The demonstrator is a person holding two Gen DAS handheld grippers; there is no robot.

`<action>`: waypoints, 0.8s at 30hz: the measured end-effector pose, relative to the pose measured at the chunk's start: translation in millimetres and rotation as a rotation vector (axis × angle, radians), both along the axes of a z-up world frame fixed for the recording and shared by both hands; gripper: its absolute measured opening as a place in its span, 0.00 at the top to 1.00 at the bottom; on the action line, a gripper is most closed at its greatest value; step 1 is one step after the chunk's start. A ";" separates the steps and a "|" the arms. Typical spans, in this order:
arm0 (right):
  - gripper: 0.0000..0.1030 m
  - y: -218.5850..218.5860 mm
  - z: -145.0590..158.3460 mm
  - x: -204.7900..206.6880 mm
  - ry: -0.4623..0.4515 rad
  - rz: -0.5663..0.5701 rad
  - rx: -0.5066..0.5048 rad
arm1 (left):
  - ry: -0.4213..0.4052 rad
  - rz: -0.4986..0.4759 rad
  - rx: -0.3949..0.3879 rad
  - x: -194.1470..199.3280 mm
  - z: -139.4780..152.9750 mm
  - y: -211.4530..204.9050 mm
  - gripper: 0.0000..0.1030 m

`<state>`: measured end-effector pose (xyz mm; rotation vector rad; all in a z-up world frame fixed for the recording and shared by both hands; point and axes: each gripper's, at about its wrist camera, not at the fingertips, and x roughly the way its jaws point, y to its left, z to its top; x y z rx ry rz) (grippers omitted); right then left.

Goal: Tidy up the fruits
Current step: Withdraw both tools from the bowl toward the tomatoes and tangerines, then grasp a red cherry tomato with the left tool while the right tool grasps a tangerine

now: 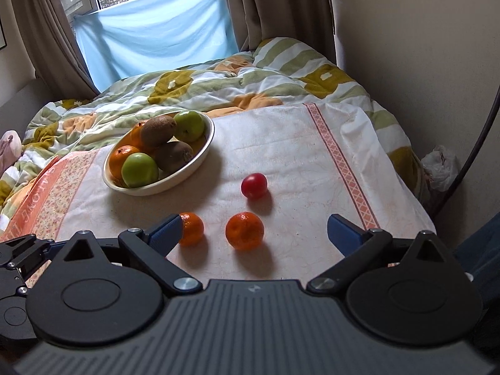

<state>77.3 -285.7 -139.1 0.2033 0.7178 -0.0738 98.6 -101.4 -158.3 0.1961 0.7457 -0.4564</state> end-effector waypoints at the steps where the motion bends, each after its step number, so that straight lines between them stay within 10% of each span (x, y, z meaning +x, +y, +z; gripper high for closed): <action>1: 0.00 -0.7 -5.5 1.5 -0.002 -0.005 0.001 | 0.003 -0.013 0.005 2.2 -6.1 -2.4 0.30; 16: 0.00 4.5 -45.3 16.5 -0.007 0.009 -0.029 | 0.002 -0.065 0.030 16.5 -37.9 -16.5 0.64; 24: 0.12 10.2 -53.2 24.2 0.008 0.032 -0.027 | 0.001 -0.055 0.027 14.5 -37.0 -16.2 0.65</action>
